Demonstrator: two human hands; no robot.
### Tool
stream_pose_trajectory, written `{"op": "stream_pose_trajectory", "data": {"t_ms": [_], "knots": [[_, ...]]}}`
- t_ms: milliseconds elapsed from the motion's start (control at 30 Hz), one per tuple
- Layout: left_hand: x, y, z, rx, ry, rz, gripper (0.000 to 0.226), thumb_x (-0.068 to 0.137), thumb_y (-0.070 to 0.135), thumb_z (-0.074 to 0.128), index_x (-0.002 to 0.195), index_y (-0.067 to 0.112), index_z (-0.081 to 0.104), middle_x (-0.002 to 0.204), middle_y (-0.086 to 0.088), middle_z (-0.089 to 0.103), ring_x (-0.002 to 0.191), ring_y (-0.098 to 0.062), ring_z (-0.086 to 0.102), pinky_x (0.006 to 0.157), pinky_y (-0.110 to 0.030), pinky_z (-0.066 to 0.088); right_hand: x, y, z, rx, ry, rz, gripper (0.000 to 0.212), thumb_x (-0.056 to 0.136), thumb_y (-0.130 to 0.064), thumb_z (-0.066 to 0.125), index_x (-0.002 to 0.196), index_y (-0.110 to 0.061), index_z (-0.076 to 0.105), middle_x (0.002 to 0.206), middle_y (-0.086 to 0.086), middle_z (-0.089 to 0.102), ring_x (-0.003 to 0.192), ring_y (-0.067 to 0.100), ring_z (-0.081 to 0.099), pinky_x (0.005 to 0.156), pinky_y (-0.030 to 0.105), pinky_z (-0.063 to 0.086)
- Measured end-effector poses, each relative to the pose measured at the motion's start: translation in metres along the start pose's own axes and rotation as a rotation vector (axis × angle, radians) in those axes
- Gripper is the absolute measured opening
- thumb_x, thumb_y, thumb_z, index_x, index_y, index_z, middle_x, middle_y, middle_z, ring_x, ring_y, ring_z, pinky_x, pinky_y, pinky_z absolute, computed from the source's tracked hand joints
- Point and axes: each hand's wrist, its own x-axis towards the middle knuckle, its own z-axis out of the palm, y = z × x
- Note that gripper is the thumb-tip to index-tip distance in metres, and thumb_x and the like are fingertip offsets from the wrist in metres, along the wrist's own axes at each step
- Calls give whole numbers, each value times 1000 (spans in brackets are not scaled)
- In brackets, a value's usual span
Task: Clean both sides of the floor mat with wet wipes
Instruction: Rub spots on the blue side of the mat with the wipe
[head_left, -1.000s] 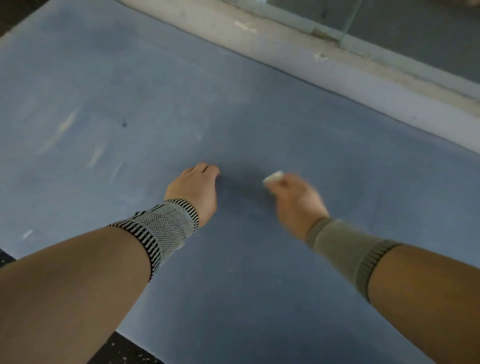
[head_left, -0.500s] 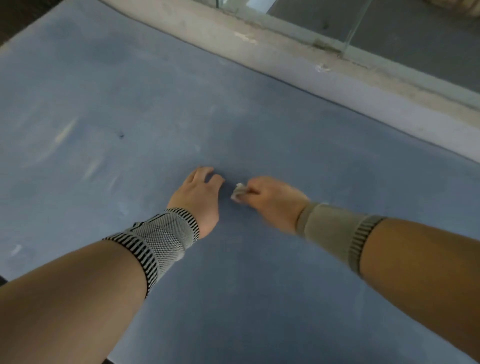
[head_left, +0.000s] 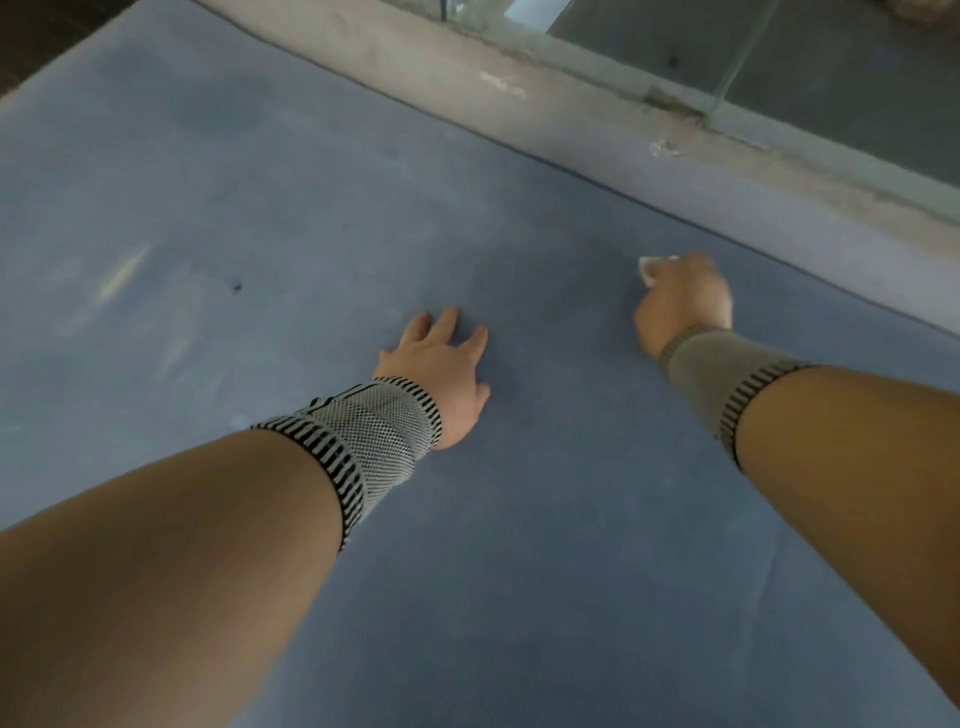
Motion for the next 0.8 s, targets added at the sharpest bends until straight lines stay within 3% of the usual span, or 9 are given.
{"op": "stream_pose_trajectory", "data": {"t_ms": [67, 200, 233, 267, 367, 400, 567, 700, 800], "knots": [[1, 0, 2, 21, 27, 10, 66, 97, 48, 40, 154, 32, 9, 161, 1, -2, 147, -29, -1, 115, -53, 26, -3, -12, 4, -92, 31, 30, 37, 88, -4, 49, 123, -7, 57, 125, 19, 50, 109, 37, 52, 83, 34, 44], [3, -3, -2, 48, 101, 21, 57, 98, 45, 39, 151, 35, 21, 157, 0, 11, 142, -31, 10, 108, -47, 39, -41, -49, 25, -92, -179, -677, 36, 87, -4, 48, 121, -11, 57, 113, 13, 51, 99, 32, 50, 74, 27, 33], [2, -4, -3, 45, 102, 22, 55, 98, 44, 40, 150, 36, 23, 157, 1, 13, 142, -31, 12, 106, -46, 41, -36, -44, 22, -117, -189, -737, 37, 87, -4, 47, 122, -12, 57, 113, 13, 52, 98, 32, 49, 74, 28, 33], [3, -4, -5, 40, 100, 22, 53, 99, 42, 40, 149, 37, 25, 156, 2, 14, 142, -31, 12, 104, -45, 42, -22, -34, 14, -135, -148, -641, 37, 87, -3, 47, 121, -11, 58, 113, 14, 53, 98, 33, 51, 74, 30, 36], [3, -4, -7, 56, 100, 15, 50, 99, 39, 40, 148, 38, 27, 154, 4, 16, 141, -29, 14, 98, -42, 47, 31, 4, -4, -248, -41, 19, 42, 92, -9, 45, 134, -11, 49, 130, 19, 49, 112, 35, 50, 84, 35, 44], [2, -4, -7, 65, 101, 13, 51, 99, 39, 41, 148, 38, 27, 154, 4, 16, 140, -28, 15, 96, -42, 48, 36, 2, -4, -342, -54, 77, 44, 95, -12, 43, 138, -11, 45, 132, 18, 47, 116, 34, 47, 85, 34, 44], [1, -6, -8, 62, 116, 11, 51, 98, 41, 43, 147, 40, 28, 154, 6, 17, 141, -26, 15, 94, -42, 50, 13, -37, 15, -160, -27, -490, 37, 89, -7, 45, 125, -10, 56, 119, 18, 53, 107, 35, 49, 84, 34, 39], [-1, -5, -6, 55, 124, 11, 51, 98, 41, 43, 146, 41, 28, 153, 6, 17, 141, -26, 14, 90, -41, 48, 51, -18, -2, -426, 4, 33, 31, 95, -15, 44, 121, -2, 54, 117, 22, 54, 111, 35, 46, 90, 37, 41], [-1, -6, -7, 57, 136, 22, 51, 97, 42, 44, 145, 41, 29, 153, 5, 17, 142, -26, 15, 88, -40, 48, 49, -56, 6, -390, -26, -220, 12, 91, -7, 46, 99, -7, 56, 105, 18, 53, 102, 34, 52, 76, 34, 43]]}}
